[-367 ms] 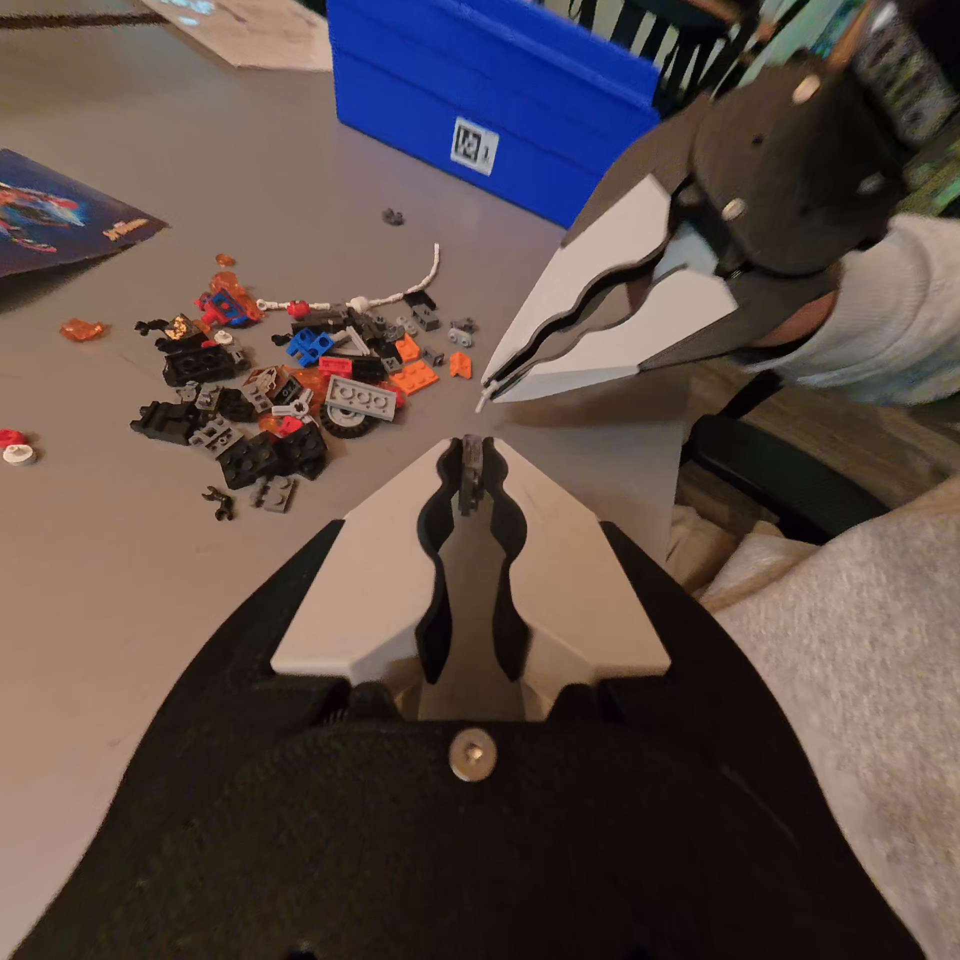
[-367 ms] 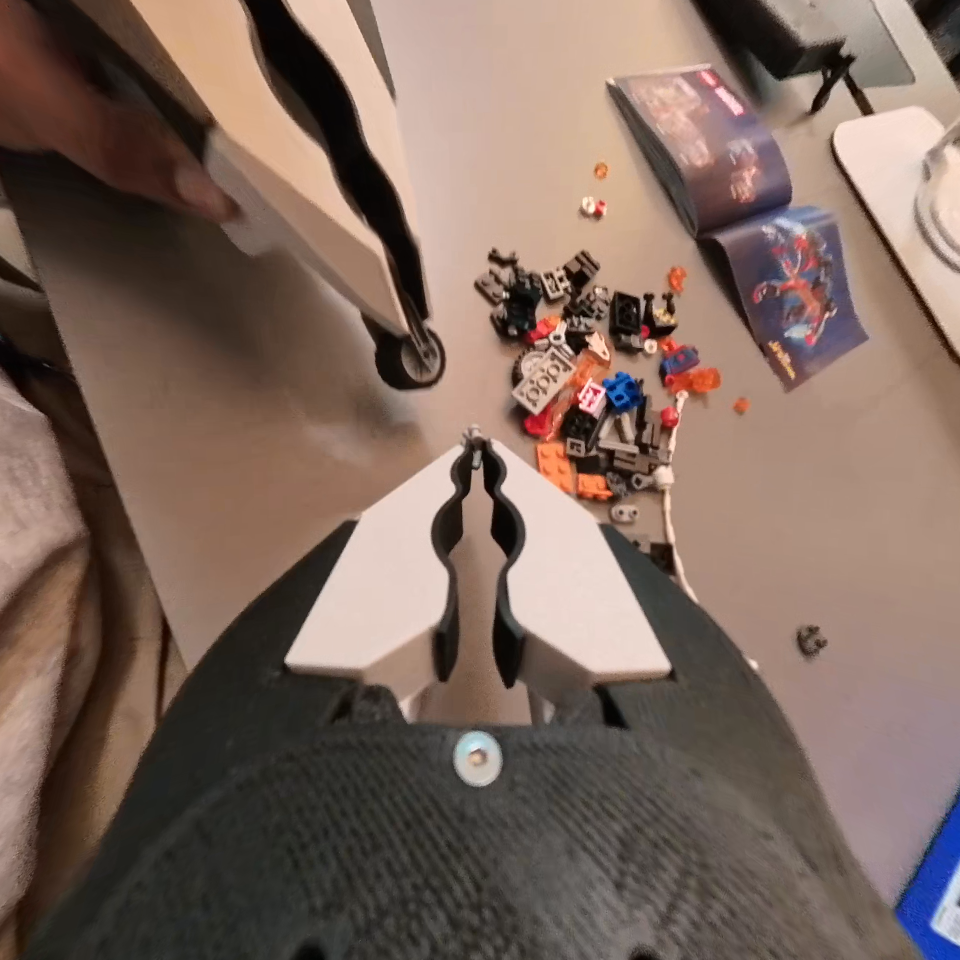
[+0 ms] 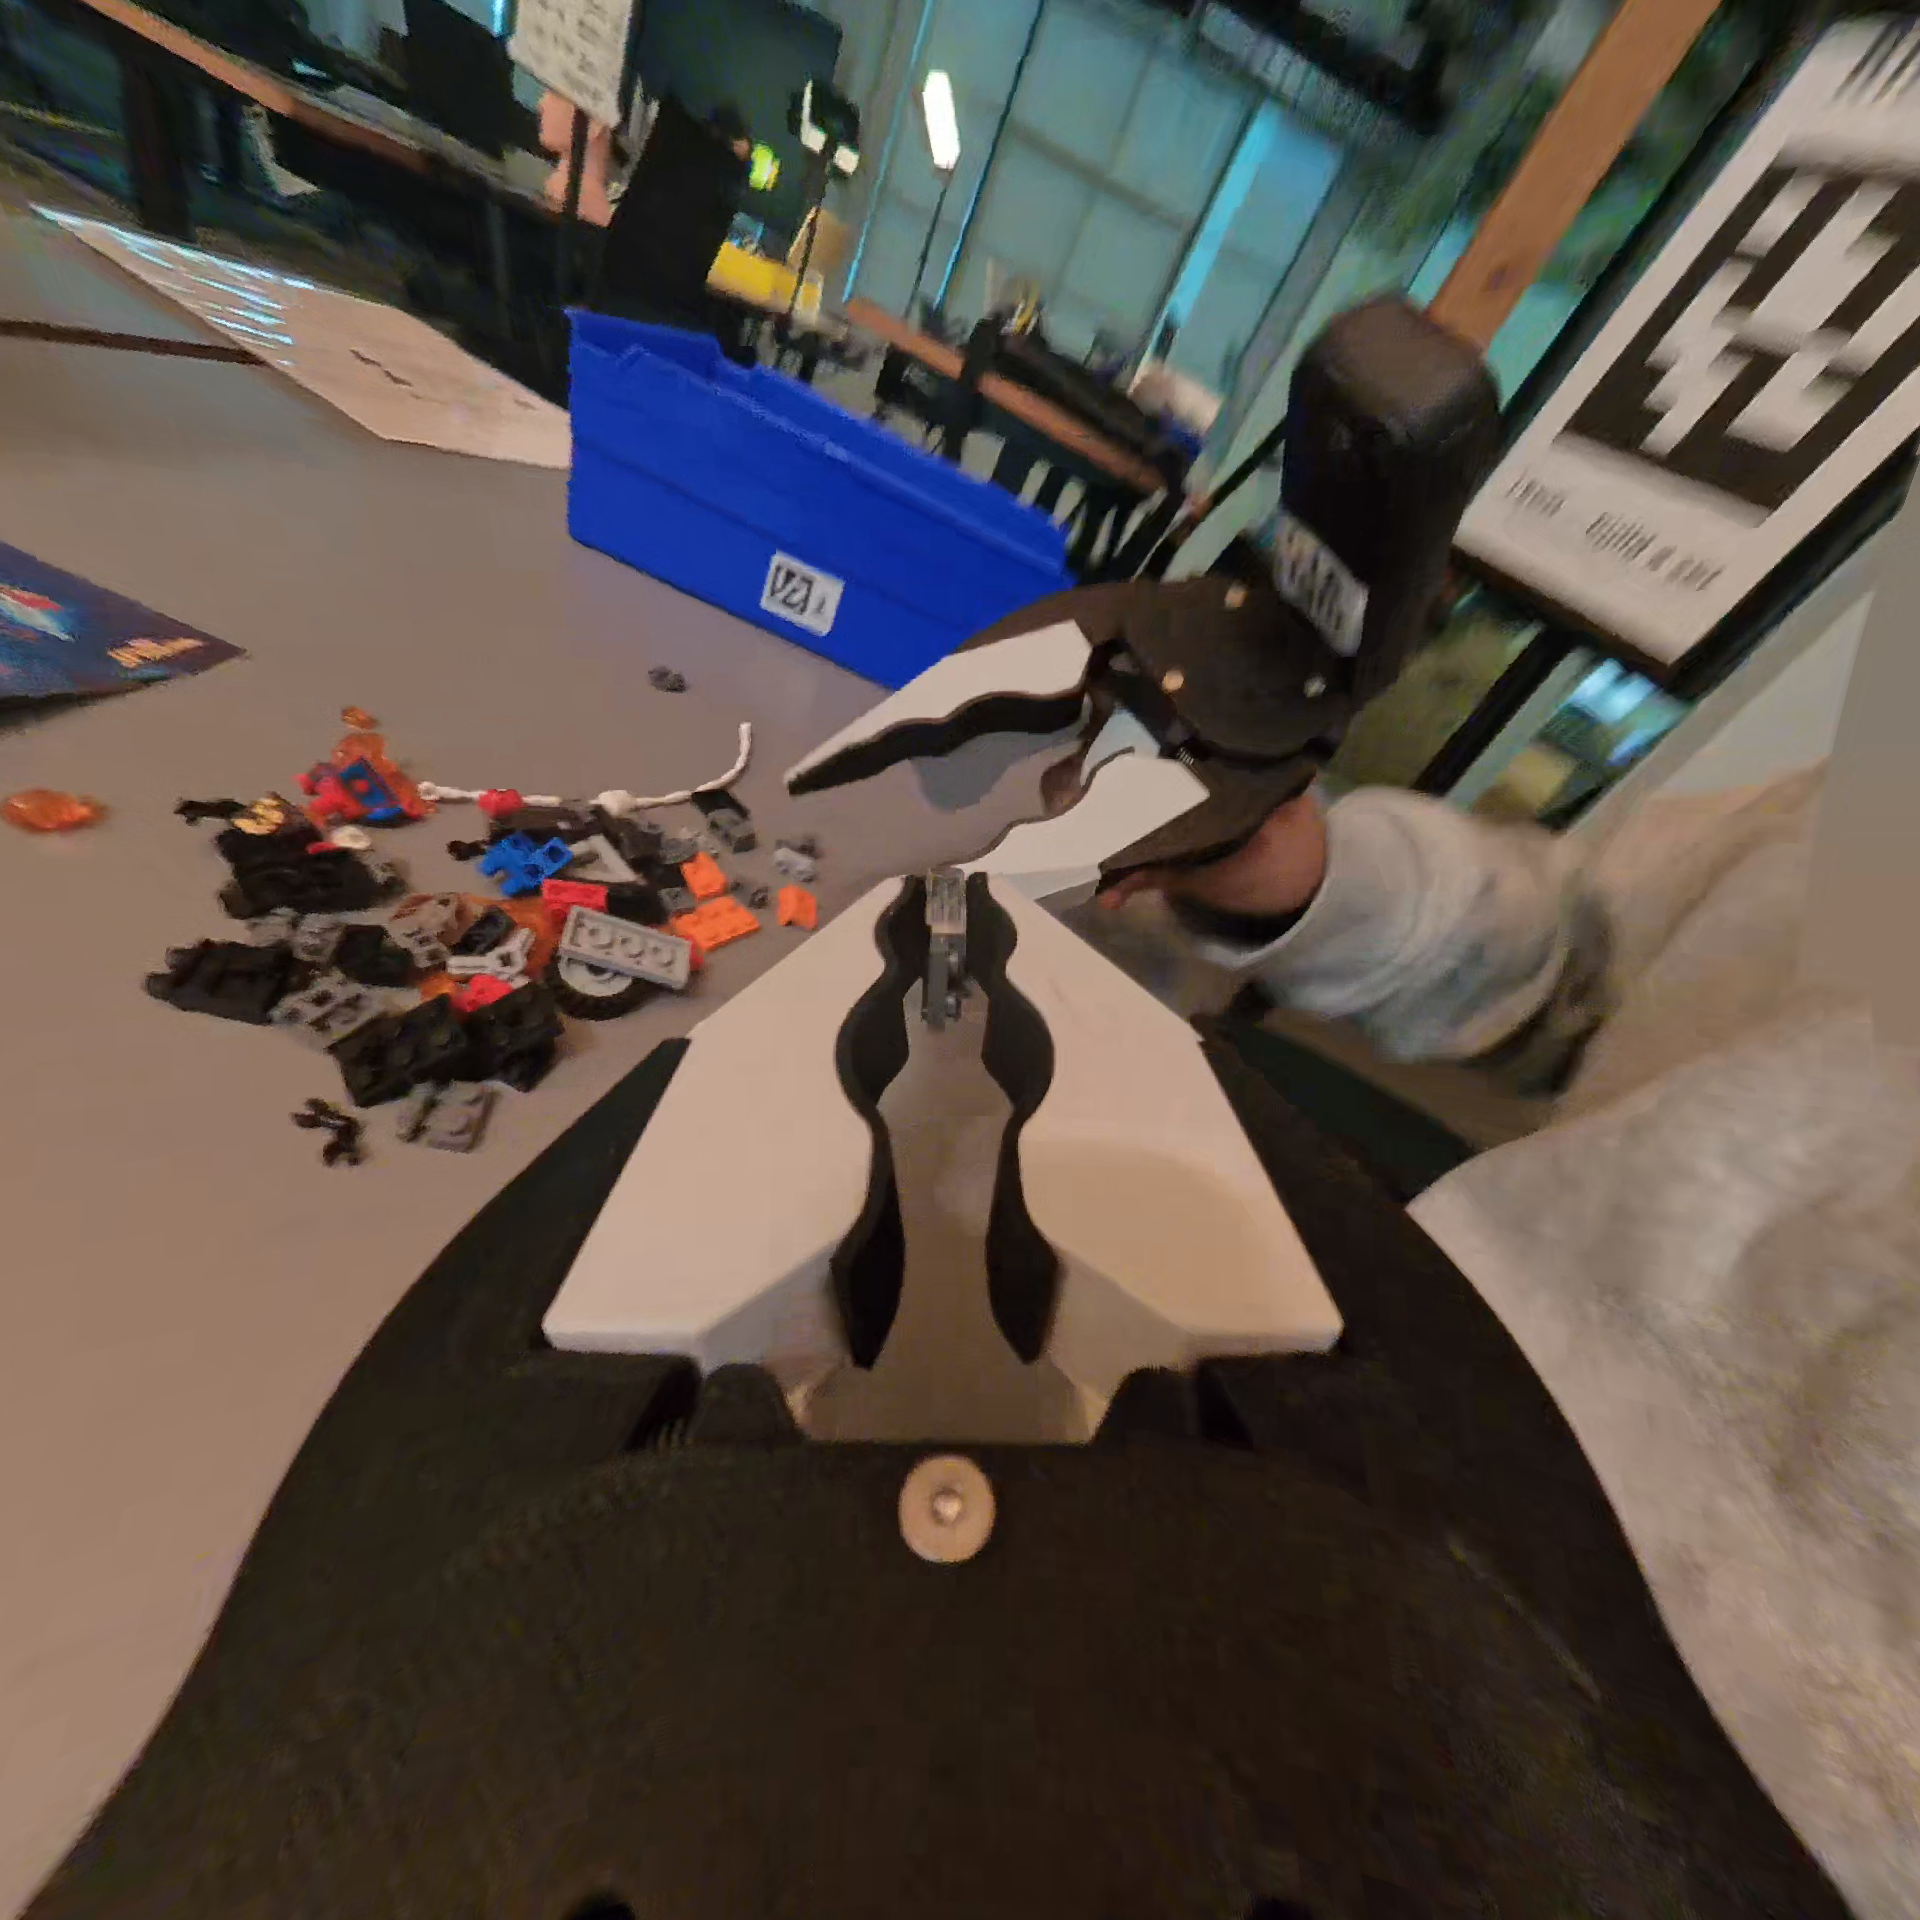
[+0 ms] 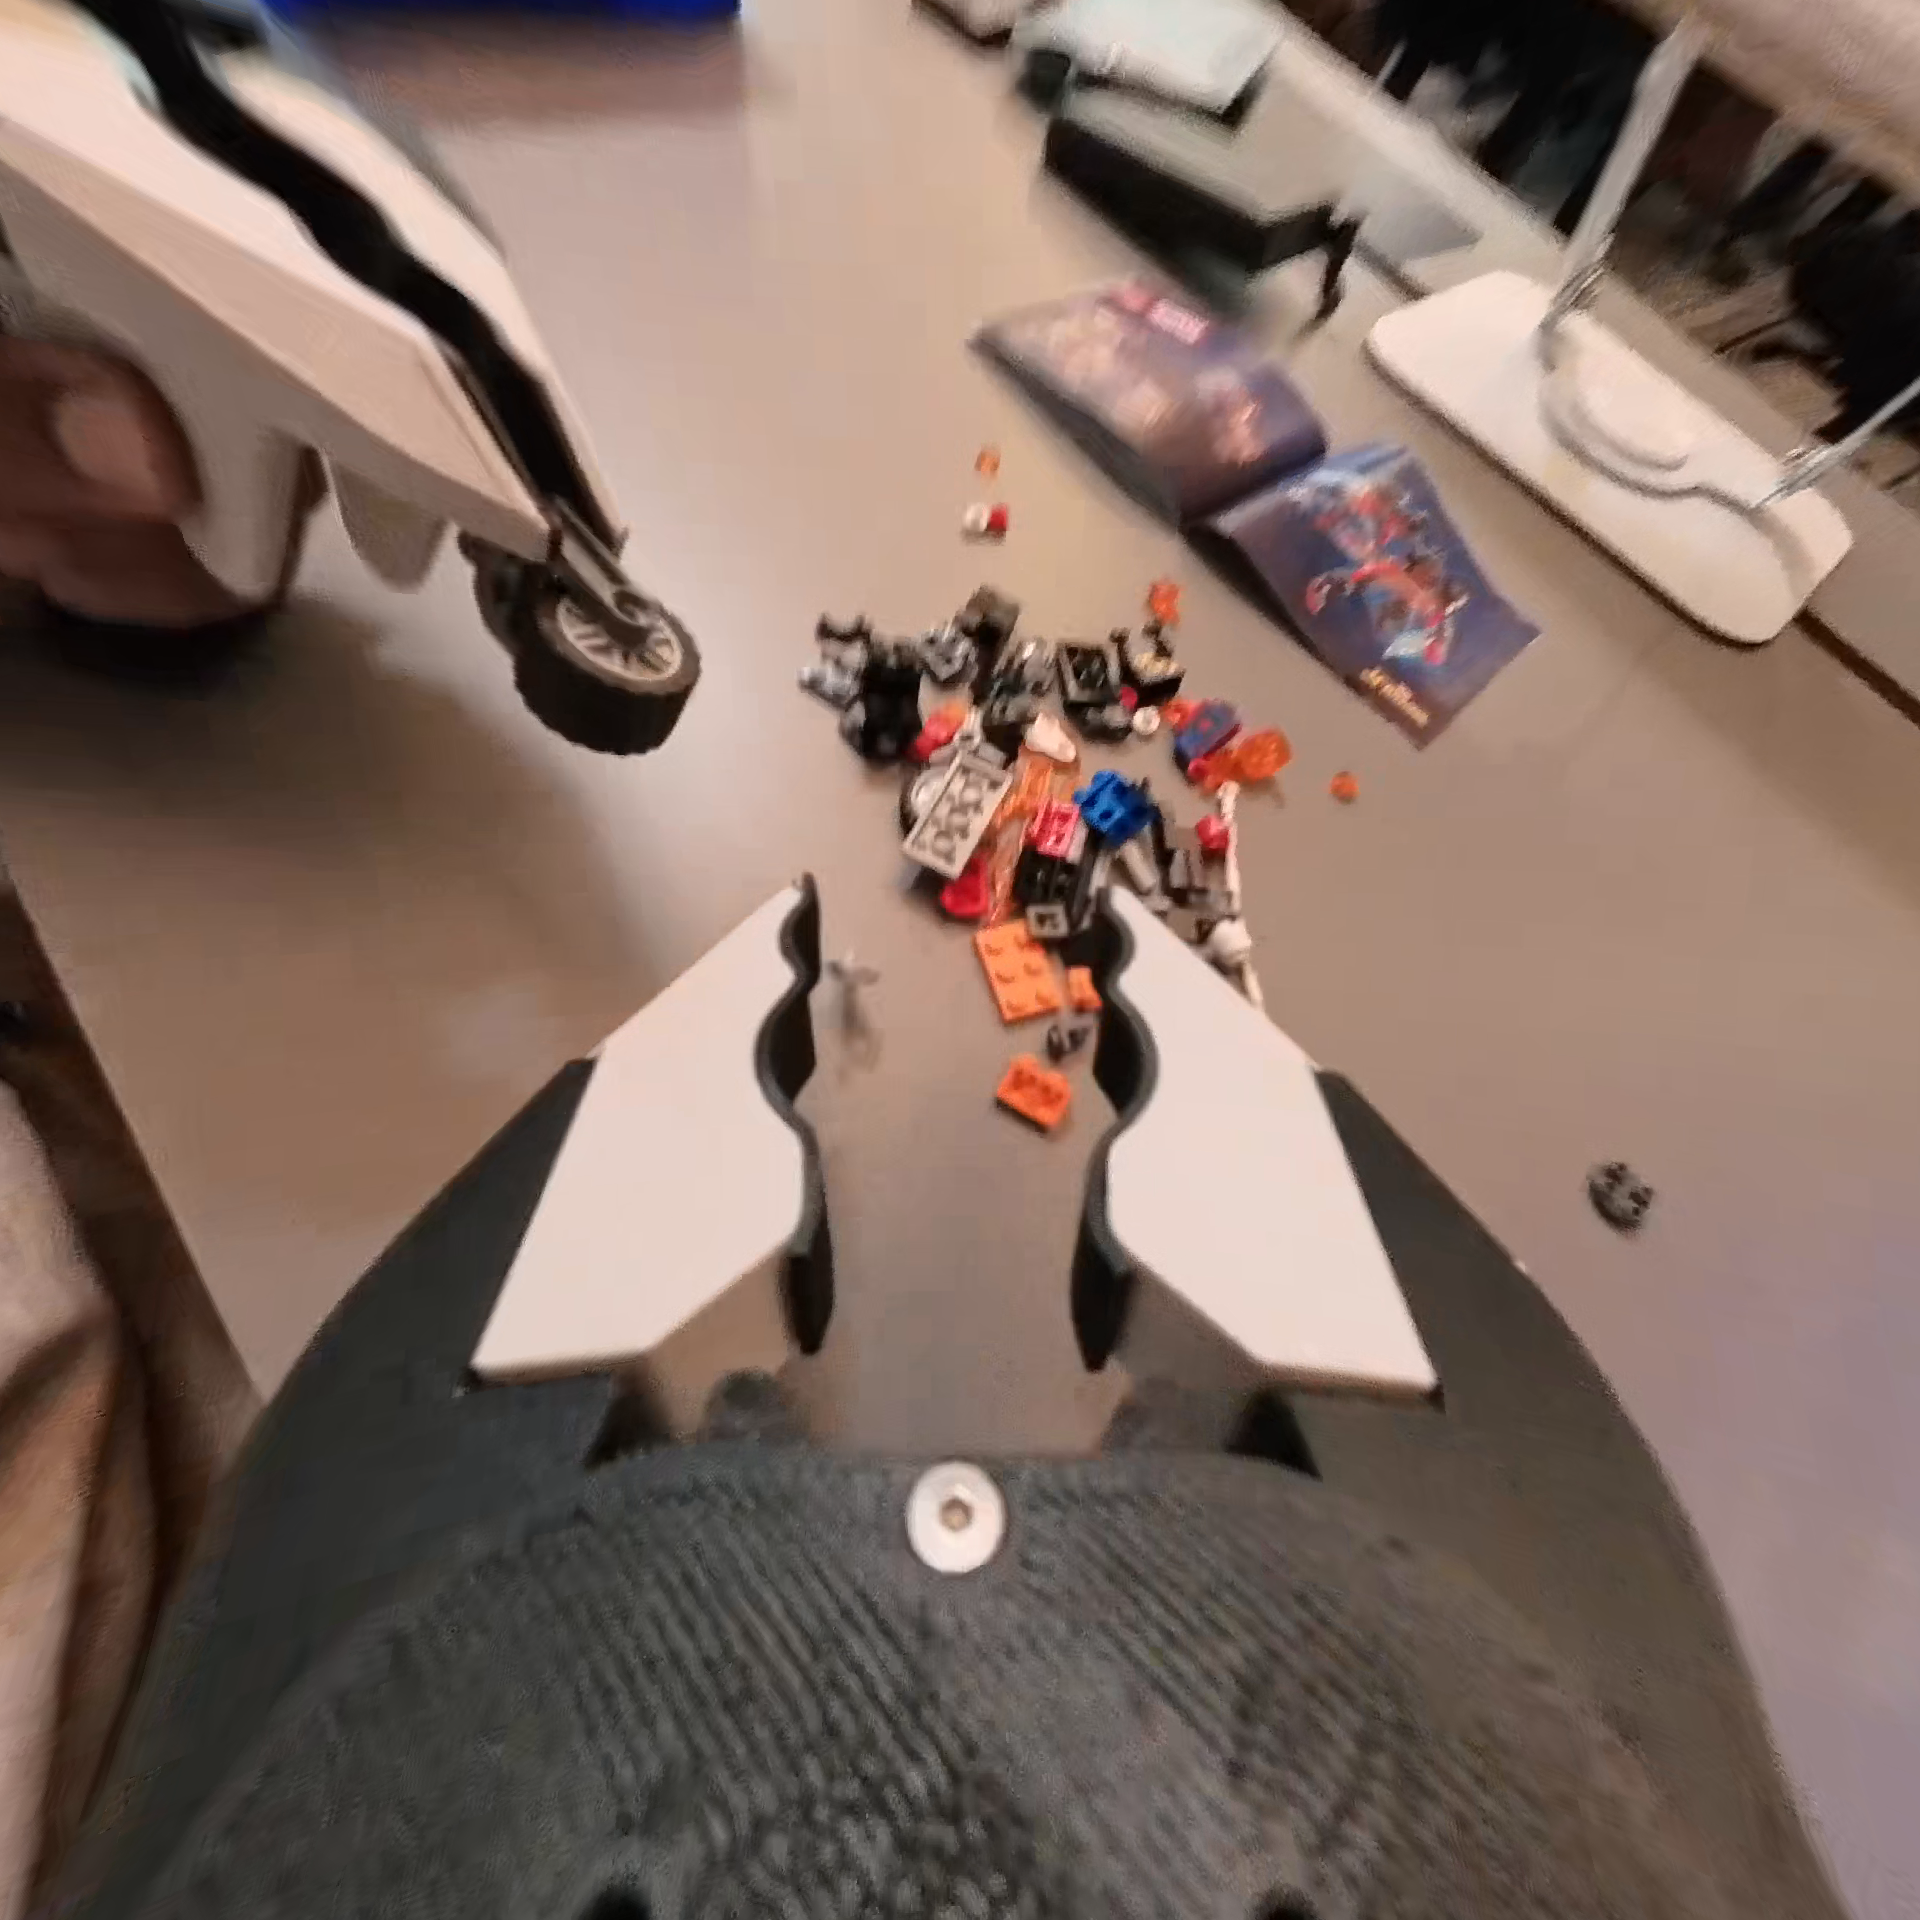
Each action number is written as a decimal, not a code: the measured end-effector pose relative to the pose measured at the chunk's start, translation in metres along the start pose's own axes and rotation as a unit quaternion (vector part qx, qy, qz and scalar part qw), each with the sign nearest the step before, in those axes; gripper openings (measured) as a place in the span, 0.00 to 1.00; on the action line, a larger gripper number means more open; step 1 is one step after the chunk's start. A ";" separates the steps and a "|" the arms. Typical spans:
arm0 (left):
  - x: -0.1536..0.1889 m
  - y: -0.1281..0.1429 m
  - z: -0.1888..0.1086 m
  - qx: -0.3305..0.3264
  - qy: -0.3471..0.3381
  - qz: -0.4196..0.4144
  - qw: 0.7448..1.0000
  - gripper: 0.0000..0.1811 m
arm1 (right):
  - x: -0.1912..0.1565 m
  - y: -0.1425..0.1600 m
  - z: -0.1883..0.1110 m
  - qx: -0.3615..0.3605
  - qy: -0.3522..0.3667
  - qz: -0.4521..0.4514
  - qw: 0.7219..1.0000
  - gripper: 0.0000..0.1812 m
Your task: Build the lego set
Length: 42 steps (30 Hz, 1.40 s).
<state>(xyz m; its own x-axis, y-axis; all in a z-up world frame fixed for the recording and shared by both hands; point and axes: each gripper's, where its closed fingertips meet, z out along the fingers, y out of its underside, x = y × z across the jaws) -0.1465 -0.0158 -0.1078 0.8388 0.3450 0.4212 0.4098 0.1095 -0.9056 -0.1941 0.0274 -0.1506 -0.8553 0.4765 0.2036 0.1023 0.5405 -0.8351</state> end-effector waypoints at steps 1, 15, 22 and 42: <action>0.000 -0.006 -0.003 0.022 0.021 -0.035 0.999 0.04 | 0.001 -0.008 -0.003 0.026 0.005 0.015 1.000 0.29; 0.001 -0.032 -0.023 0.144 0.130 -0.171 0.966 0.03 | -0.057 -0.071 -0.013 0.248 -0.291 0.326 0.865 0.26; 0.010 -0.022 -0.011 0.110 0.141 -0.164 0.970 0.03 | -0.058 -0.069 -0.021 0.255 -0.300 0.321 0.861 0.12; 0.029 0.020 0.014 -0.056 0.175 -0.183 0.966 0.05 | -0.070 -0.030 -0.039 0.152 -0.305 0.193 0.920 0.13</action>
<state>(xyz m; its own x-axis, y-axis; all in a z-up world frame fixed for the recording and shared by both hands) -0.1192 0.0094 -0.1142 0.6923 -0.0357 0.7208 0.7215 0.0557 -0.6902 -0.1176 0.0053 -0.1195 -0.9202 0.0642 -0.3861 0.3914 0.1484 -0.9082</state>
